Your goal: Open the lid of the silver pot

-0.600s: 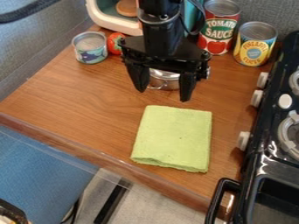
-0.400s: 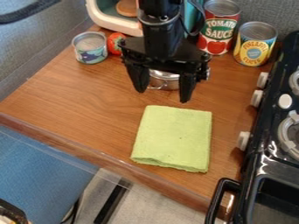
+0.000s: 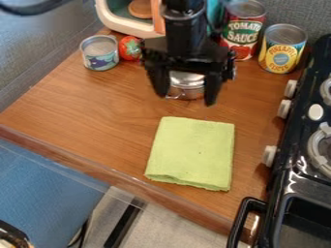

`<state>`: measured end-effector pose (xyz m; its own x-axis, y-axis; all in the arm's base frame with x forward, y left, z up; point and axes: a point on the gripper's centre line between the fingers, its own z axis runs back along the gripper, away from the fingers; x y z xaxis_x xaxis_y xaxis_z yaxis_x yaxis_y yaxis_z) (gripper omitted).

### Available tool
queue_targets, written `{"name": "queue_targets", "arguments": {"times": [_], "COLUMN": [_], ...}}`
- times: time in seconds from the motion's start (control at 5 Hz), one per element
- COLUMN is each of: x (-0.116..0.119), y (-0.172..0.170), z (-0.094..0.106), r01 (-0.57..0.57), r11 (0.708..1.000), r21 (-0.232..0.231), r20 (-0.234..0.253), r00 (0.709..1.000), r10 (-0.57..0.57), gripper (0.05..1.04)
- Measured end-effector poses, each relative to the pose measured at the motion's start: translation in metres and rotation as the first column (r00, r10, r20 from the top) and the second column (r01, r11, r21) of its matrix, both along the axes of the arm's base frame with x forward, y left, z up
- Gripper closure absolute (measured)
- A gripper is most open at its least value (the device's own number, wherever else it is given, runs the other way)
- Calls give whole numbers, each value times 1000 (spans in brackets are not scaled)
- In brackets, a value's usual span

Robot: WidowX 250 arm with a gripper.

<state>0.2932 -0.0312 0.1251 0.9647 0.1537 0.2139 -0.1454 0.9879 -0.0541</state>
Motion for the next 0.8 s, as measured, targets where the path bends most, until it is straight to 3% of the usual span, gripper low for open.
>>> {"name": "queue_targets", "arguments": {"times": [0.4, 0.8], "x": [58, 109], "y": [5, 32], "z": [8, -8], "r01": [-60, -173], "r11": [998, 985], "r21": [35, 14], "r20": [49, 18], "r00": [997, 985], "r10": [58, 173], "gripper": [83, 83]}}
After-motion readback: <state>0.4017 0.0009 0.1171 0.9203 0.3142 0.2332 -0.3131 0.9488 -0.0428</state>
